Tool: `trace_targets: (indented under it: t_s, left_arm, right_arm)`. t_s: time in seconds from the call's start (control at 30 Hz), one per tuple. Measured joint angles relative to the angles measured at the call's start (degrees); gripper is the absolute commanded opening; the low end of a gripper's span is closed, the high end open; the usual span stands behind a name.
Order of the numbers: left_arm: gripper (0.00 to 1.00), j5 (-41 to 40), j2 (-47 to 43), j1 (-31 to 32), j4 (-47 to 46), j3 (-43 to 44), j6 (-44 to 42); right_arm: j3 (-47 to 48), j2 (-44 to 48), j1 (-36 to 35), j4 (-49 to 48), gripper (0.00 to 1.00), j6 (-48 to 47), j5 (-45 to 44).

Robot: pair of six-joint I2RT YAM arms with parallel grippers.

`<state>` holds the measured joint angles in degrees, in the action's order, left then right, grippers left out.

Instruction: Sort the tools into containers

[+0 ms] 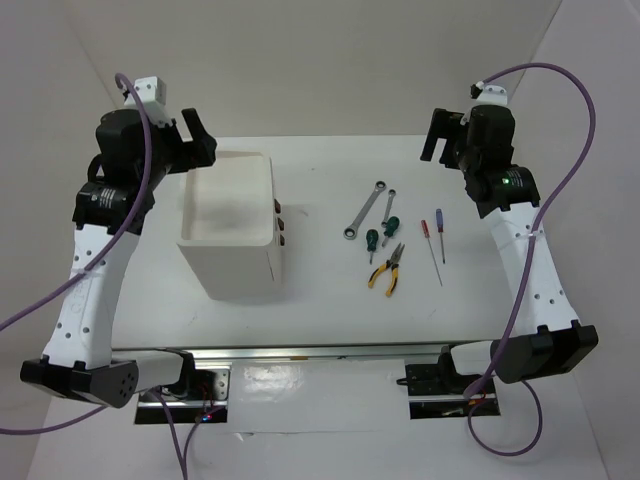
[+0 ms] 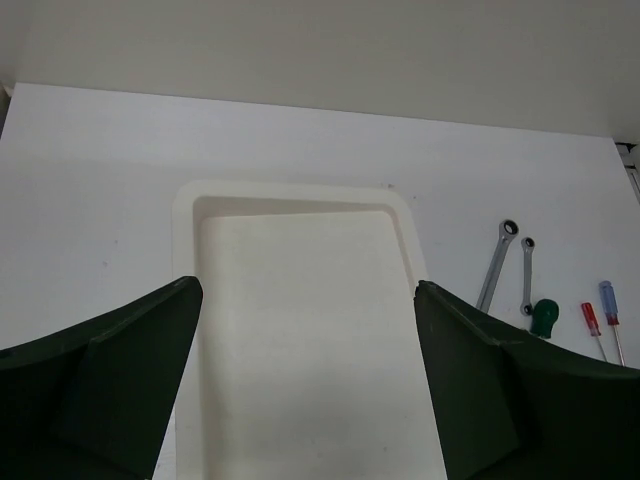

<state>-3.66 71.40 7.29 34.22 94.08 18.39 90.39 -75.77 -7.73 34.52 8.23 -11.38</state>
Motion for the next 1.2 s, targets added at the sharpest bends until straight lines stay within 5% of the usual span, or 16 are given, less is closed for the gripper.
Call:
trace_targets:
  t_s: [0.3, 0.77, 1.2]
  left_arm:
    - [0.99, -1.7, -2.4, -0.5, -0.3, -6.6, 0.1]
    - [0.83, -3.2, -3.2, -1.1, -0.4, -15.7, 1.5]
    - [0.89, -13.1, -3.4, 2.8, 0.0, -16.6, 2.7]
  right_arm:
    - [-1.1, 0.0, -0.6, -0.5, 1.0, -0.2, 0.2]
    - [-7.3, -0.9, -12.8, -4.0, 1.0, 1.0, 0.0]
    - [-11.3, -8.9, -21.9, -11.6, 1.0, 2.4, 3.5]
